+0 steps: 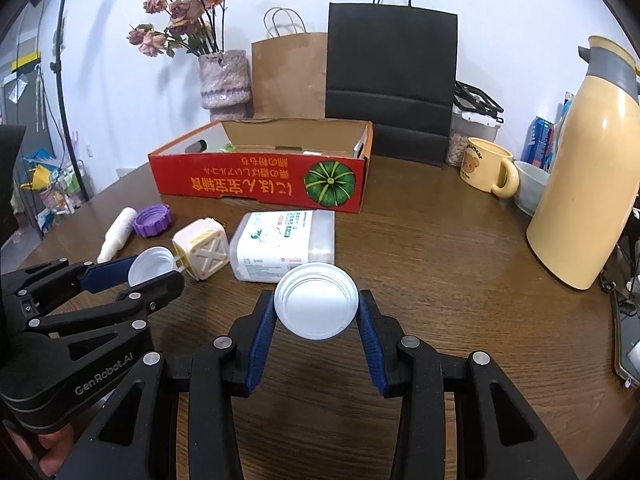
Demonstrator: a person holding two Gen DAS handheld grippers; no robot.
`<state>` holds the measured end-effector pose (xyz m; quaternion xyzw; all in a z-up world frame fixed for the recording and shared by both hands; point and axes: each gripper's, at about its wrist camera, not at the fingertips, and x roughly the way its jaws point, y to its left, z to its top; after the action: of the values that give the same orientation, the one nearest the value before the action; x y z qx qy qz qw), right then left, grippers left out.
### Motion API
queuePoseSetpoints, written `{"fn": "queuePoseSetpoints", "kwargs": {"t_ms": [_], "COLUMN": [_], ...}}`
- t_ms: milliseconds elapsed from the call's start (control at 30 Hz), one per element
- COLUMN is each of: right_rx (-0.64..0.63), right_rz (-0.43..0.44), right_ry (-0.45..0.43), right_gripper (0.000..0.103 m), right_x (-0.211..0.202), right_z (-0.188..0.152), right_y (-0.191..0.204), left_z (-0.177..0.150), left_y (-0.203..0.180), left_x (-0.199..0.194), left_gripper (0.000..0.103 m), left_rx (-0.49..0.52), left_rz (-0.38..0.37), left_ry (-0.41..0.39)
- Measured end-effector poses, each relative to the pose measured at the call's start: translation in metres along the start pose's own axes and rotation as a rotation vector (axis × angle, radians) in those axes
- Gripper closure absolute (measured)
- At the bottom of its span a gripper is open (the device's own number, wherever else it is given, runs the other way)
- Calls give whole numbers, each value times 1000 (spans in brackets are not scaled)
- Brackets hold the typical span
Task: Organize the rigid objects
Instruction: 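Close the left tool on the white lid, then carry the white lid and white cap with both tools into the box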
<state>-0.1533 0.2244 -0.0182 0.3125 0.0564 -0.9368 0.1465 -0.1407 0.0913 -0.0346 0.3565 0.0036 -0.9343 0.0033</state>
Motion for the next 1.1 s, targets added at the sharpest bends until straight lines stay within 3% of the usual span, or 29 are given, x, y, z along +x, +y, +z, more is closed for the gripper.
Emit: {"fn": "queuePoseSetpoints", "kwargs": {"t_ms": [700,1100], "right_rx": [-16,-26], "right_rz": [-12,-30], "right_ry": [-53,-62], "right_gripper": [58,58], "right_x": [-3,6], "right_z": [33,59], "right_y": [36,53], "left_z": [28,51], "left_y": [47,69], "left_x": [-22,-15], "left_gripper": [66,66], "left_rx": [-27,-33], "left_rz": [-27,-51], "left_ry": [-83,-83]}}
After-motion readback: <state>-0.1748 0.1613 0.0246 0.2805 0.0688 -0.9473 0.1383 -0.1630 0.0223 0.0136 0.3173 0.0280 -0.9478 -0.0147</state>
